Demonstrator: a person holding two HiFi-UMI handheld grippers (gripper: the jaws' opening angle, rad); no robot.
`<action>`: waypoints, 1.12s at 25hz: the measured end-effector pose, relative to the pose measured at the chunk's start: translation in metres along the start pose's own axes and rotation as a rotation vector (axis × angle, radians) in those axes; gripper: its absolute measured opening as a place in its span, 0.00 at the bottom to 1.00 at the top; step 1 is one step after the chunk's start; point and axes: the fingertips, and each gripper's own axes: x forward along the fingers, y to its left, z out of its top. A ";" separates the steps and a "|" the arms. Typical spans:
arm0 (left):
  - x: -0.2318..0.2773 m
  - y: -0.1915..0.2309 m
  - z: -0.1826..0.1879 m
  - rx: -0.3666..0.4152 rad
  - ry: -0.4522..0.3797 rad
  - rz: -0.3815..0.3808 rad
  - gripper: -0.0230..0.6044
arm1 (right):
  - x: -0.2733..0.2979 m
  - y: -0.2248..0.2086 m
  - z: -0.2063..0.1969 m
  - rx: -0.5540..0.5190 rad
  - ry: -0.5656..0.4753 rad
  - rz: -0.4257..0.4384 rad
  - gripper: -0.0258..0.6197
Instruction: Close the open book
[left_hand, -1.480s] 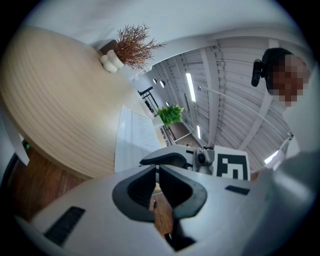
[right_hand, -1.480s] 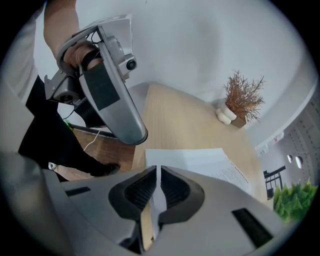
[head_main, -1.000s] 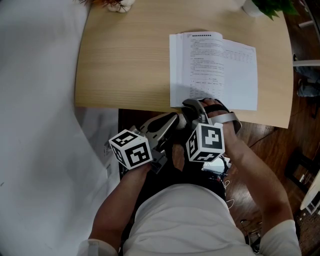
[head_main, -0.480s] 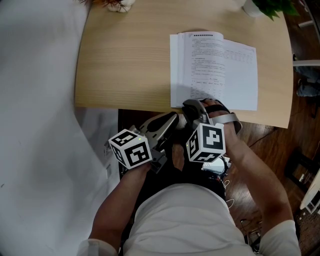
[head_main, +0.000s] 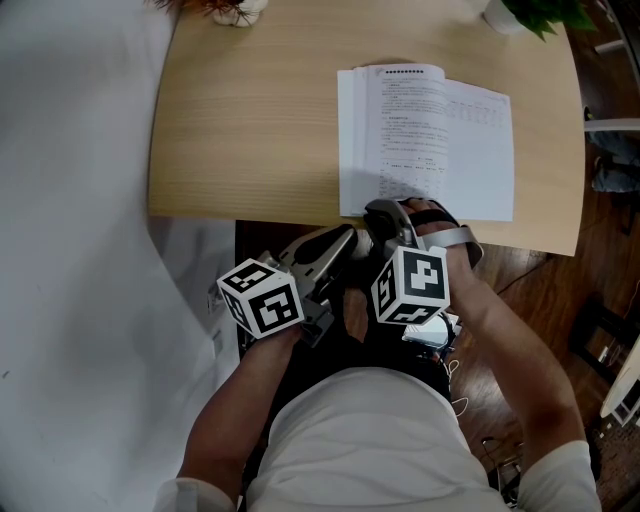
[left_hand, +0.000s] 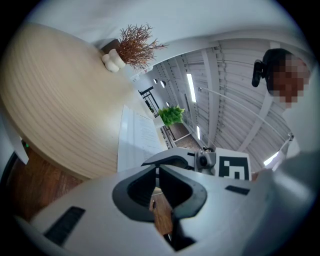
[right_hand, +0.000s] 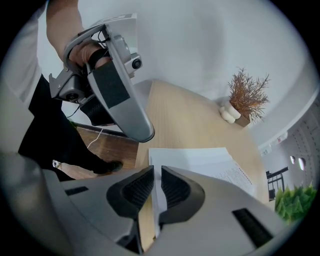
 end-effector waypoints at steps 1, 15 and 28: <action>0.000 0.000 0.000 0.000 0.001 0.000 0.03 | 0.000 0.000 0.000 0.000 0.000 0.001 0.11; 0.001 0.003 0.000 -0.006 0.002 -0.001 0.03 | 0.003 0.001 0.000 0.054 -0.014 0.033 0.05; 0.004 0.001 -0.003 -0.006 0.017 -0.004 0.03 | -0.004 -0.002 0.004 0.164 -0.081 0.069 0.04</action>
